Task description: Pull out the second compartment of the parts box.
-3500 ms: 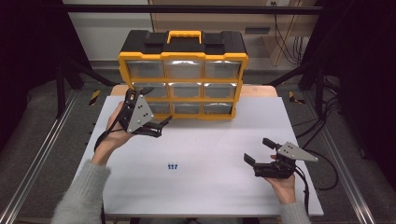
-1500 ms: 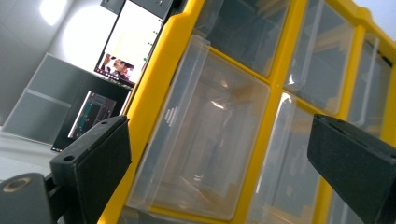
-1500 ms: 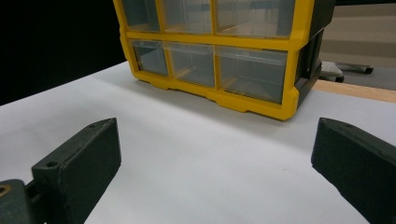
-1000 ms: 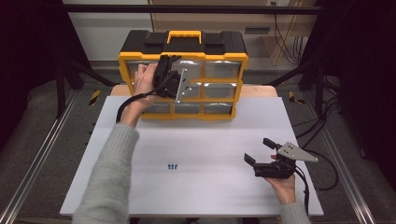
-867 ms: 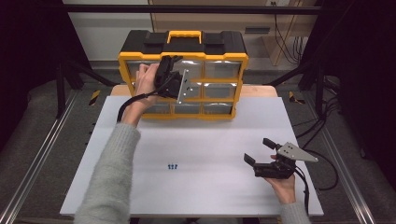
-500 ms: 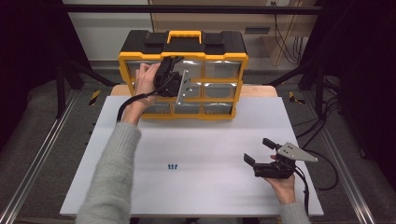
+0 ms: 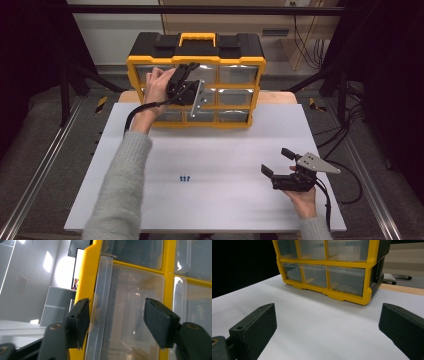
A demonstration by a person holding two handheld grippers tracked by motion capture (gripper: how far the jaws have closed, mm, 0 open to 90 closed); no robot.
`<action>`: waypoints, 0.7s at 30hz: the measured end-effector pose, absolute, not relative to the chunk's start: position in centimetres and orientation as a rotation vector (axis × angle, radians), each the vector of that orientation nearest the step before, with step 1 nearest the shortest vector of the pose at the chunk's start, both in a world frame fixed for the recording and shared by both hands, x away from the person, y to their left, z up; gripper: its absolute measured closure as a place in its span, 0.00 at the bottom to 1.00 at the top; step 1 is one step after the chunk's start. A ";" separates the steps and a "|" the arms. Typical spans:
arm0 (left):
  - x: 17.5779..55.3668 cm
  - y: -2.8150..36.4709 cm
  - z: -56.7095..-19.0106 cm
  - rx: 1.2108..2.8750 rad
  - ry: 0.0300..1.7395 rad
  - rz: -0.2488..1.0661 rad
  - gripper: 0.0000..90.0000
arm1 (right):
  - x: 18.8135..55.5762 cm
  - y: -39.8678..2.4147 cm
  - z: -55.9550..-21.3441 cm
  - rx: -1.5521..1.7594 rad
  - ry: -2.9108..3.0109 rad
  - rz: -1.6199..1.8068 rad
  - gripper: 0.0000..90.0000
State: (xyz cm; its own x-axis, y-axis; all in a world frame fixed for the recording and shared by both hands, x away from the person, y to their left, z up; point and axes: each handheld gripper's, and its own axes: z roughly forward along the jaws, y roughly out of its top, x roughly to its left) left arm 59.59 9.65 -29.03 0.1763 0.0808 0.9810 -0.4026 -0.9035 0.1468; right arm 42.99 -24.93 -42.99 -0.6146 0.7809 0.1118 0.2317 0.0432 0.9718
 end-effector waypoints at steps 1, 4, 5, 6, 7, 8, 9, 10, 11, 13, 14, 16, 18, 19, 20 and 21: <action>59.6 9.6 -29.1 2.086 -0.307 1.785 0.43 | 43.1 -24.9 -43.0 1.006 1.867 1.608 0.02; 59.6 9.6 -29.0 2.077 -0.309 1.803 0.48 | 43.0 -25.0 -43.0 1.009 1.872 1.602 0.02; 59.6 9.6 -29.0 2.075 -0.309 1.805 0.49 | 43.0 -24.9 -43.0 1.008 1.870 1.605 0.02; 59.5 9.7 -29.0 2.069 -0.316 1.817 0.49 | 43.0 -24.9 -43.0 1.008 1.870 1.605 0.02; 59.6 9.7 -29.0 2.063 -0.324 1.829 0.52 | 43.1 -24.9 -43.0 1.007 1.867 1.610 0.02; 59.5 9.7 -29.0 2.057 -0.325 1.837 0.54 | 43.0 -24.9 -43.0 1.009 1.871 1.604 0.02; 59.5 9.7 -29.0 2.057 -0.325 1.837 0.56 | 43.0 -24.9 -43.0 1.009 1.871 1.604 0.02; 59.5 9.7 -29.0 2.053 -0.328 1.843 0.56 | 43.0 -24.9 -43.0 1.011 1.871 1.604 0.02; 59.5 9.7 -29.0 2.051 -0.330 1.848 0.57 | 43.1 -24.9 -43.0 1.006 1.866 1.611 0.02; 59.5 9.7 -29.1 2.046 -0.336 1.864 0.61 | 43.1 -24.9 -43.0 1.007 1.866 1.612 0.02; 59.5 9.7 -29.0 2.038 -0.338 1.871 0.63 | 43.1 -24.9 -43.0 1.008 1.866 1.612 0.02; 59.5 9.7 -29.0 2.034 -0.339 1.878 0.66 | 43.1 -24.9 -43.0 1.009 1.866 1.612 0.02; 59.5 9.7 -29.1 2.025 -0.368 1.916 0.68 | 43.0 -24.9 -43.0 1.009 1.865 1.612 0.02; 59.5 9.7 -29.1 2.025 -0.368 1.916 0.69 | 43.0 -24.9 -43.0 1.013 1.866 1.615 0.02; 59.5 9.7 -29.2 2.025 -0.371 1.920 0.69 | 43.0 -24.9 -43.0 1.018 1.869 1.612 0.02; 59.5 9.7 -29.2 2.019 -0.376 1.930 0.70 | 43.0 -25.0 -43.0 1.020 1.871 1.609 0.02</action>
